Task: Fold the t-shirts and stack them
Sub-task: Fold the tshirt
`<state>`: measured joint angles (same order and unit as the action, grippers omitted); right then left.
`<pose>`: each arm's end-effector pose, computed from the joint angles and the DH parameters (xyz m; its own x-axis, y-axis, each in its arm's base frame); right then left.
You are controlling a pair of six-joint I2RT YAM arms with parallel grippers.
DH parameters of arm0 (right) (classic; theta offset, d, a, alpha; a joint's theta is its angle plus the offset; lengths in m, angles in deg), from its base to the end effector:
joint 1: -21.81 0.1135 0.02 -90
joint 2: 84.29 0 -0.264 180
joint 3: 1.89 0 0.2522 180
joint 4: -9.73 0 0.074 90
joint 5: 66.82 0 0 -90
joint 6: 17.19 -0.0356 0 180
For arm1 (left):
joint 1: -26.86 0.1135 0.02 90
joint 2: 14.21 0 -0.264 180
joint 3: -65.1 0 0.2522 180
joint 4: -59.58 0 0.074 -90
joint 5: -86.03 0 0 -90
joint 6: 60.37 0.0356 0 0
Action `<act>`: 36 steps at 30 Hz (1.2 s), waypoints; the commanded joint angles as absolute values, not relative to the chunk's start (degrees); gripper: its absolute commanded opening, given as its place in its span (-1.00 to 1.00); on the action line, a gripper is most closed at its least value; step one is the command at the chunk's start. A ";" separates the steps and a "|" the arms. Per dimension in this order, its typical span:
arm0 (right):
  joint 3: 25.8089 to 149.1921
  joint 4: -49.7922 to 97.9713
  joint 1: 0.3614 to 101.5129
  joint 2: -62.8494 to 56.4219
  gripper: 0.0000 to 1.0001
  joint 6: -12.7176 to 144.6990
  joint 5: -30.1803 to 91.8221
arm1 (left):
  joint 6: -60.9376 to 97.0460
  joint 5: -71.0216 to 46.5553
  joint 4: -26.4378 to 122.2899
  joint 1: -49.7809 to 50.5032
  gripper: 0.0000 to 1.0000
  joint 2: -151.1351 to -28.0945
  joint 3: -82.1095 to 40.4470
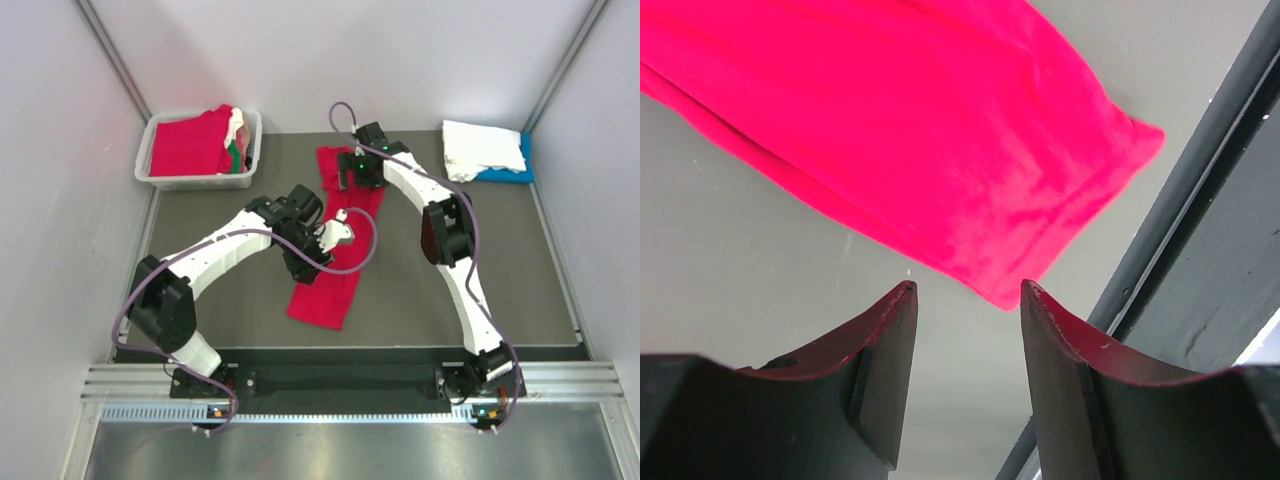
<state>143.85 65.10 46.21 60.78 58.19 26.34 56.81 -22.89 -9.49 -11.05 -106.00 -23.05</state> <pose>0.5018 0.2298 0.1782 -0.8306 -0.1000 -0.5478 -0.2396 0.9522 0.1894 0.2390 -0.2008 0.2585 -0.3699 0.8358 -0.4058 0.9288 0.3433 -0.1396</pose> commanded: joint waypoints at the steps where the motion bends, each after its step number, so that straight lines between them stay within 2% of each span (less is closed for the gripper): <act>1: 146.69 65.51 42.12 65.82 0.99 57.16 27.31 | 57.58 -24.80 -9.90 -10.93 0.02 -104.47 -23.37; 6: 145.11 63.66 41.32 64.60 1.00 57.07 27.40 | 57.76 -24.01 -8.94 -9.97 0.04 -105.26 -21.71; 9: 143.61 60.42 40.89 62.84 0.99 58.12 26.26 | 57.85 -26.81 -8.32 -5.76 0.04 -105.09 -20.30; 13: 144.14 61.02 40.79 59.78 0.99 59.44 27.13 | 57.93 -33.03 -7.70 5.90 0.06 -104.47 -20.38; 16: 135.66 59.10 42.98 52.77 0.99 61.02 27.75 | 59.25 -36.13 -10.60 11.46 0.17 -105.35 -21.61; 21: 121.66 56.02 50.00 38.18 0.99 64.46 17.92 | 58.38 -36.58 -9.64 10.26 0.27 -100.70 -17.31; 25: 110.52 56.54 55.20 29.72 0.99 63.41 11.25 | 58.02 -29.65 -8.94 4.46 0.27 -96.92 -13.54; 30: 96.44 53.74 59.77 18.13 0.99 60.24 10.18 | 57.85 -26.56 -8.32 1.81 0.29 -92.87 -8.96; 31: 92.50 52.68 59.87 17.05 1.00 60.59 10.69 | 58.11 -26.73 -8.93 1.81 0.29 -93.22 -8.87; 36: 89.15 55.76 59.60 15.57 1.00 59.98 8.06 | 58.20 -27.35 -9.28 1.81 0.28 -93.40 -9.57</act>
<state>92.68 56.22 60.55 17.57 61.93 11.96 57.64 -27.30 -9.29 1.65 -93.98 -9.00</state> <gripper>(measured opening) 0.996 0.643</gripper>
